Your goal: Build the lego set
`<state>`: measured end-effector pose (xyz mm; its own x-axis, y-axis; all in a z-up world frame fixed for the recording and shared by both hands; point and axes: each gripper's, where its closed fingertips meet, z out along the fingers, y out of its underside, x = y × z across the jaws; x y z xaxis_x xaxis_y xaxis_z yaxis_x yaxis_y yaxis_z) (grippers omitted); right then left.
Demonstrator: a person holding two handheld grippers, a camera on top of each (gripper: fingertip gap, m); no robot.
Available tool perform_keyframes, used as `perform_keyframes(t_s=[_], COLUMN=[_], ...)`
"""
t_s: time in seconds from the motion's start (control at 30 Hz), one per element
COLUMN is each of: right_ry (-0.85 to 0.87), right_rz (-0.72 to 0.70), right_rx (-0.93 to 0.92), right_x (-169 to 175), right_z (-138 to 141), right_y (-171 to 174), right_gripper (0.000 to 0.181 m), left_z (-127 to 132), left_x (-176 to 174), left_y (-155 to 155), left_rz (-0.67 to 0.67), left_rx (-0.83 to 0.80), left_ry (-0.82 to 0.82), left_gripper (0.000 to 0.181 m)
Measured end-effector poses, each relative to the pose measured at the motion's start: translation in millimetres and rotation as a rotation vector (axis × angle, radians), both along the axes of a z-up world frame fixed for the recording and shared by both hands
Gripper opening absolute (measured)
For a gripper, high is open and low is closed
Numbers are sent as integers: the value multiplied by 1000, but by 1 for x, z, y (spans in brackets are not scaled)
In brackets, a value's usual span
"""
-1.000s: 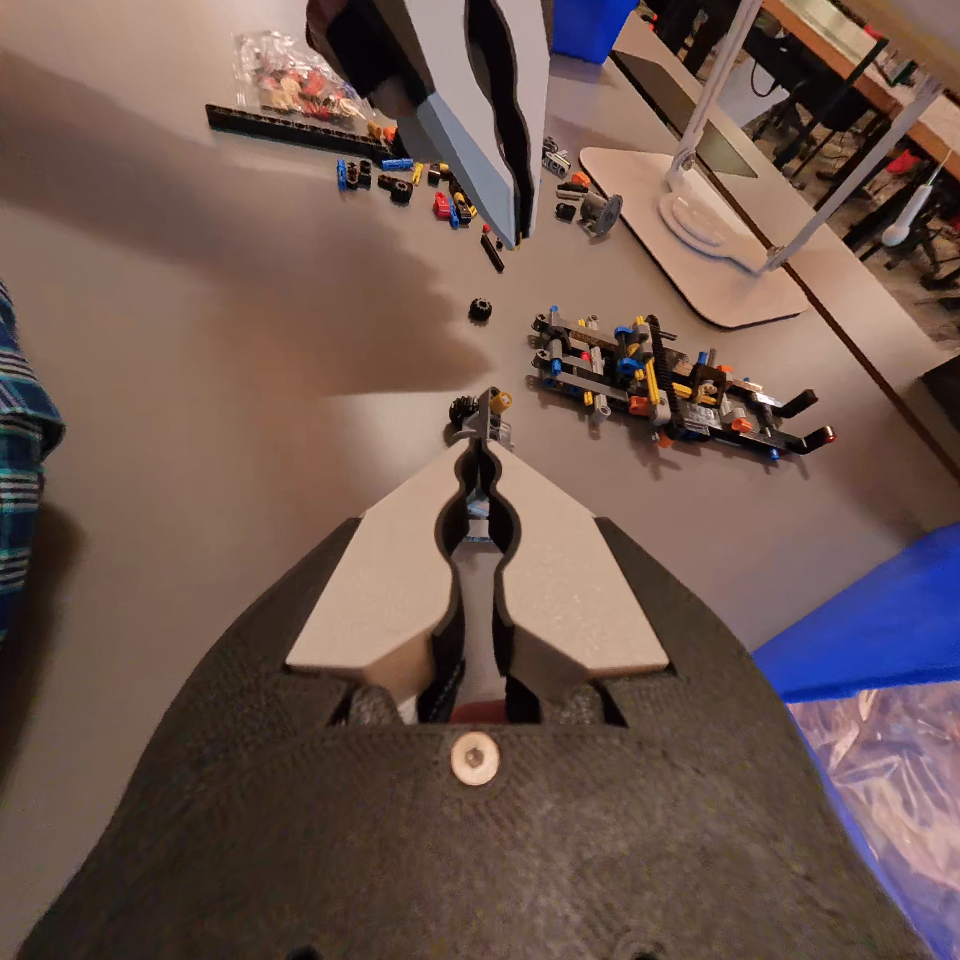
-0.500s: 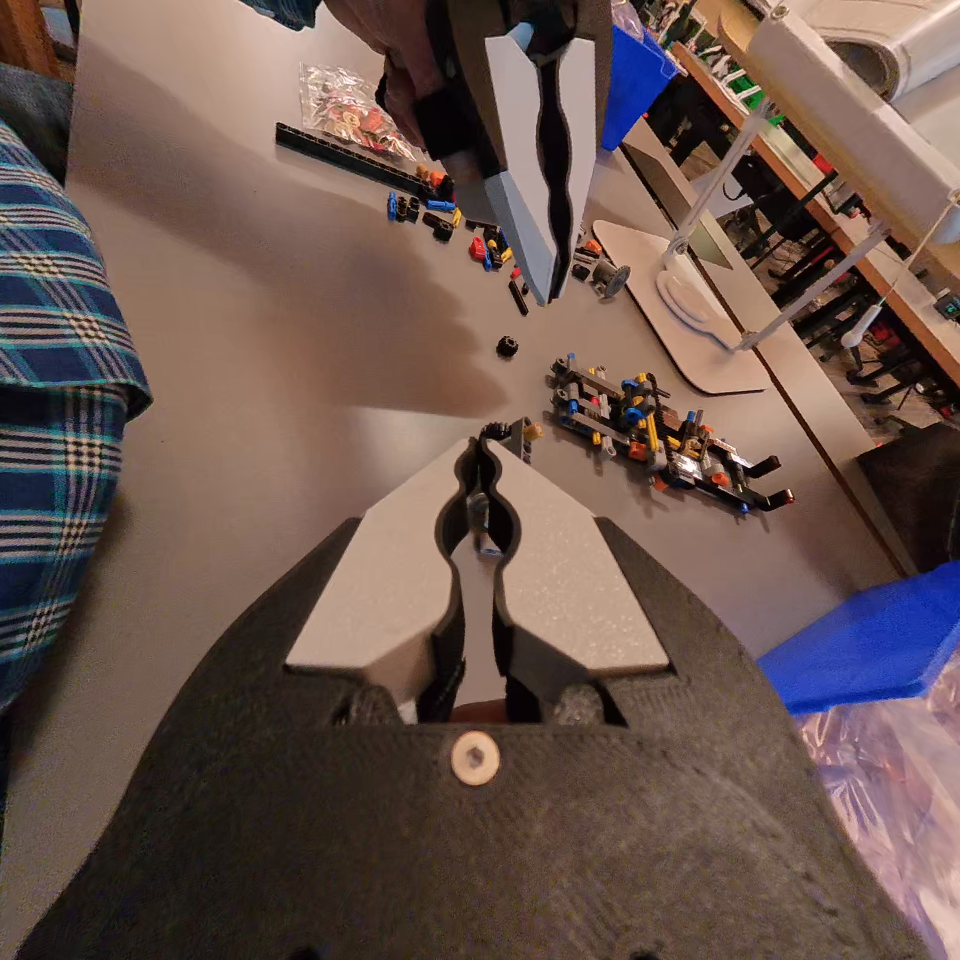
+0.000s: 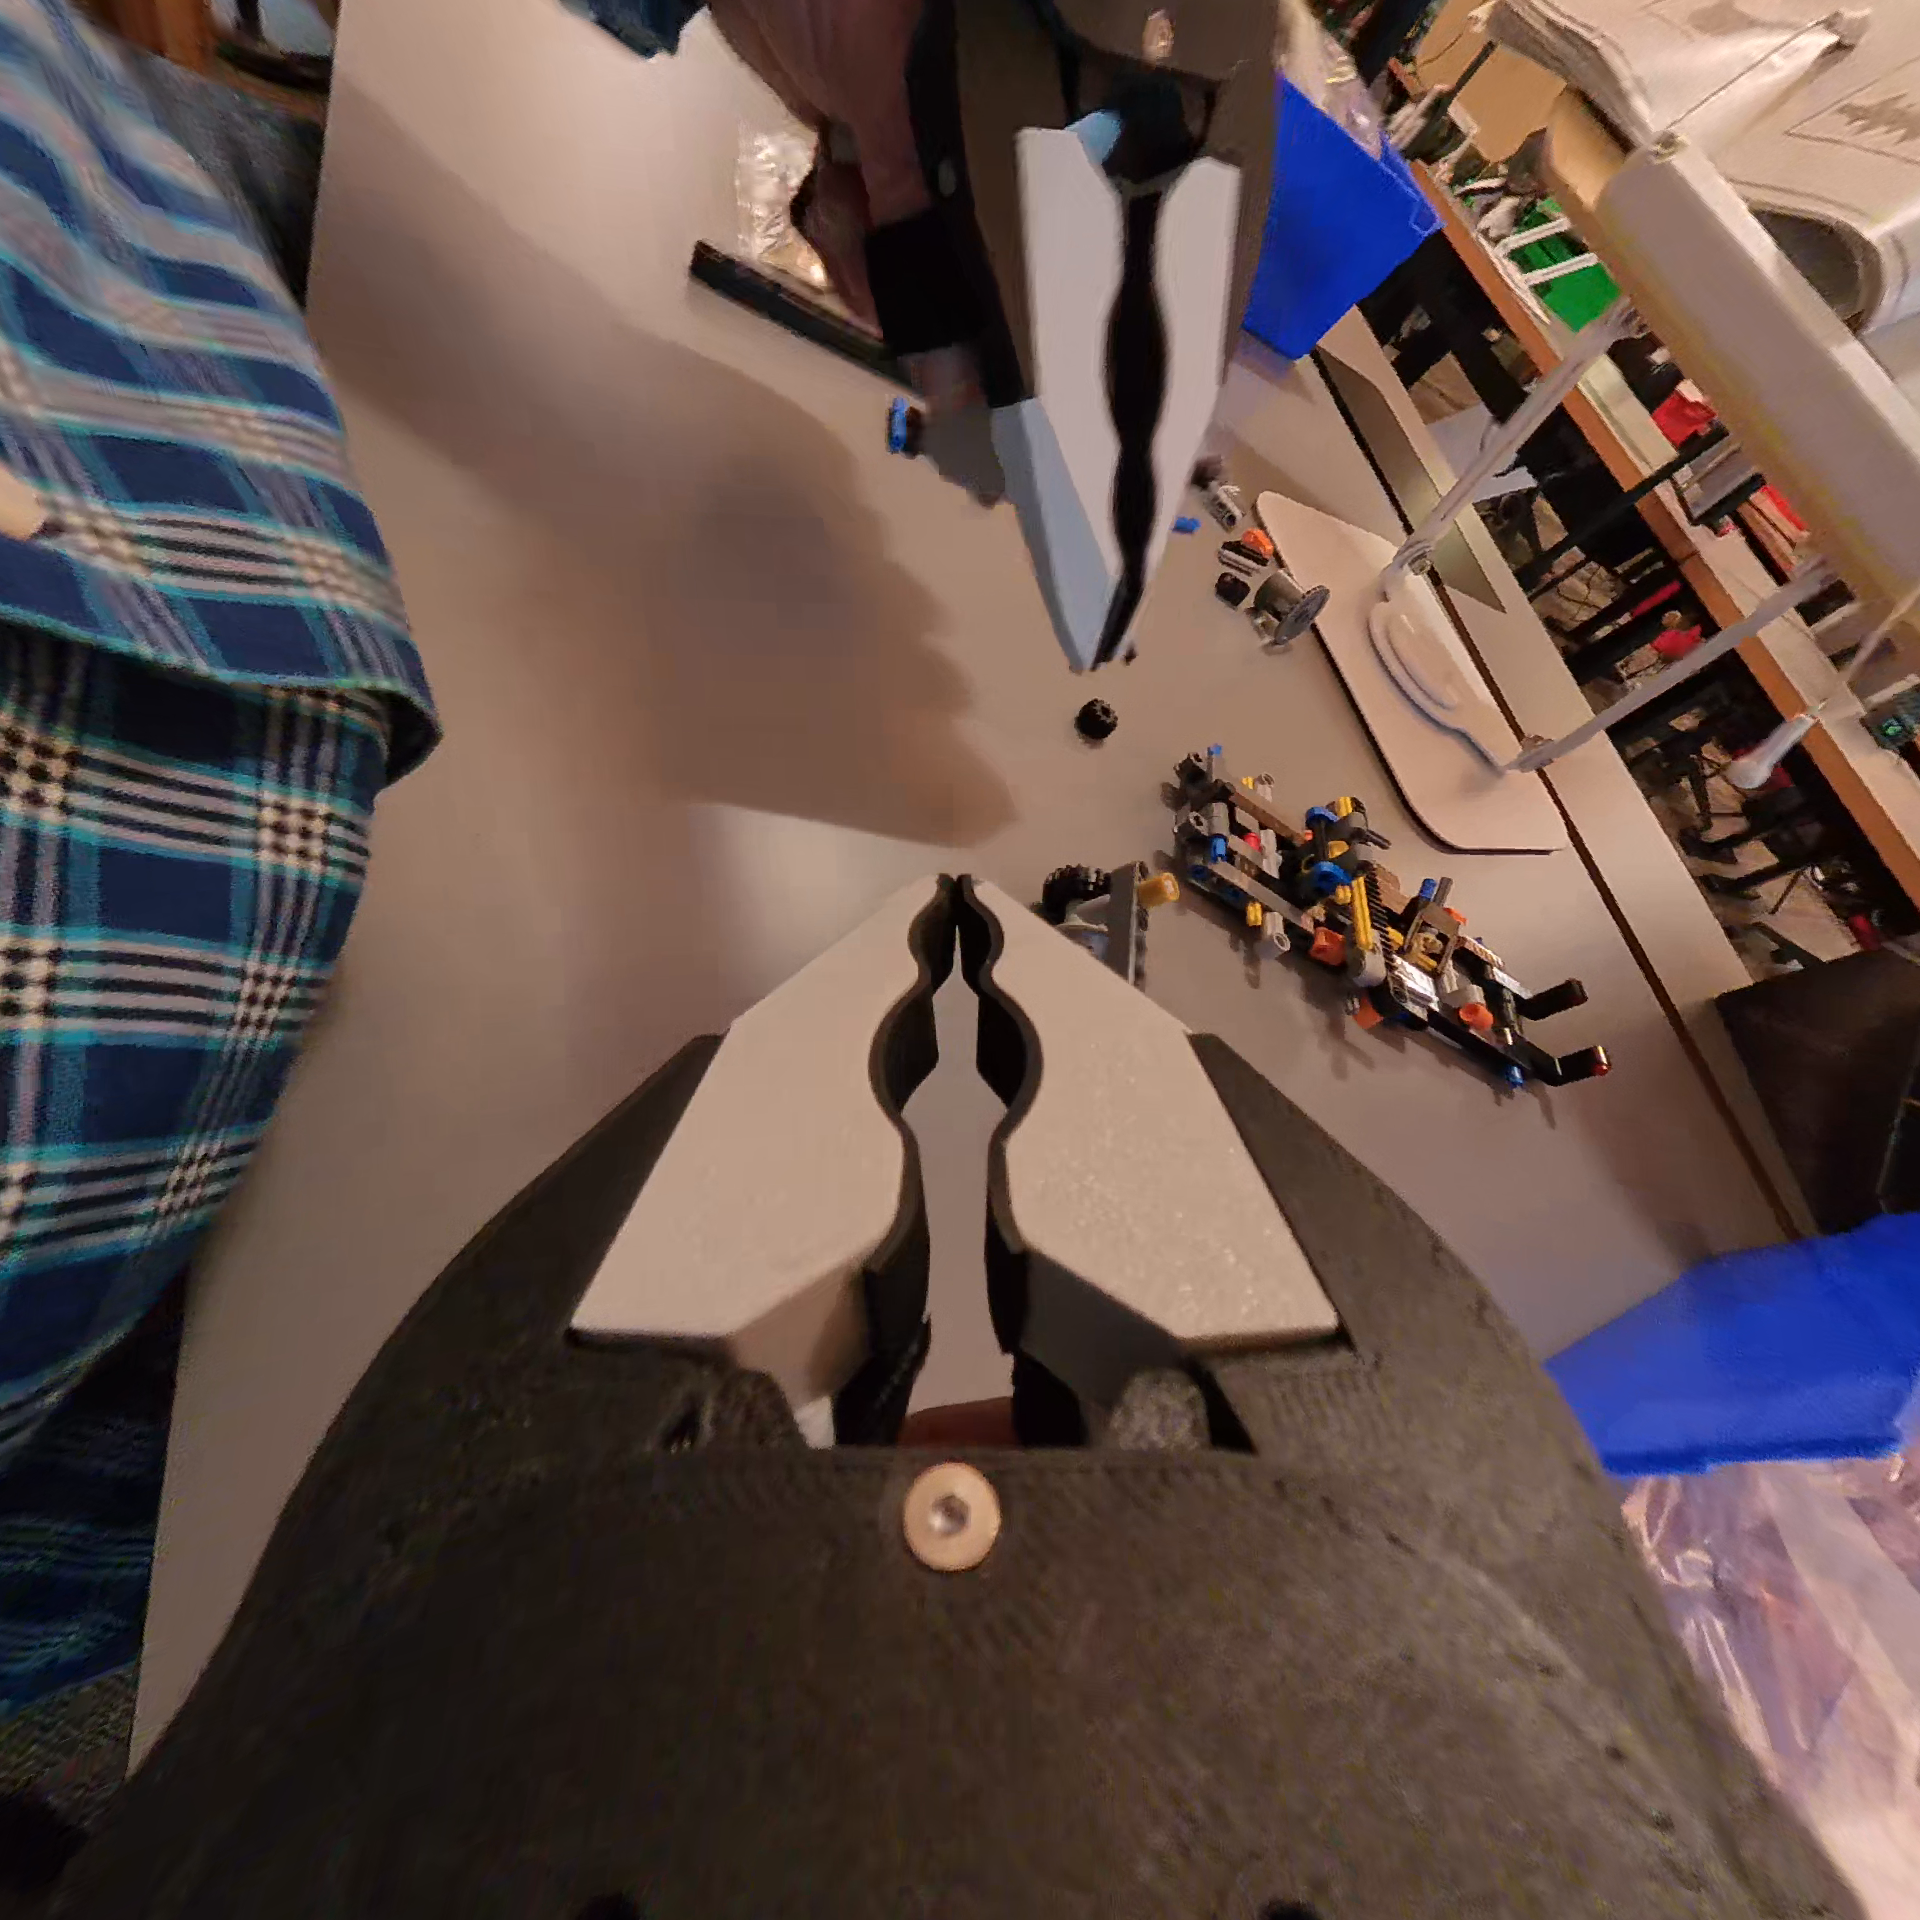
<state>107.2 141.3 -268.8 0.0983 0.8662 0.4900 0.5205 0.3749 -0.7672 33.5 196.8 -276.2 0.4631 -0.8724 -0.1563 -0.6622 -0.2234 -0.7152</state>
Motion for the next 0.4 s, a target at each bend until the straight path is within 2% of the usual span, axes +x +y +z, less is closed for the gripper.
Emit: perform_keyframes(t_s=[0.17, 0.27, 0.4], right_ry=[86, 85, 57], right_rz=[-96, -167, -151], right_rx=[-175, -317, -499], right_x=[1, -3, -10], right_z=[16, 11, 1], right_y=[23, 47, 61], right_gripper=[12, 17, 20], left_z=[-8, -9, -6], left_x=[7, 16, 29], left_y=[-5, -7, -5], left_rz=[-5, -16, -16], left_rx=[-14, -14, 7], left_ry=[-1, -18, -56], left_gripper=[4, 4, 4])
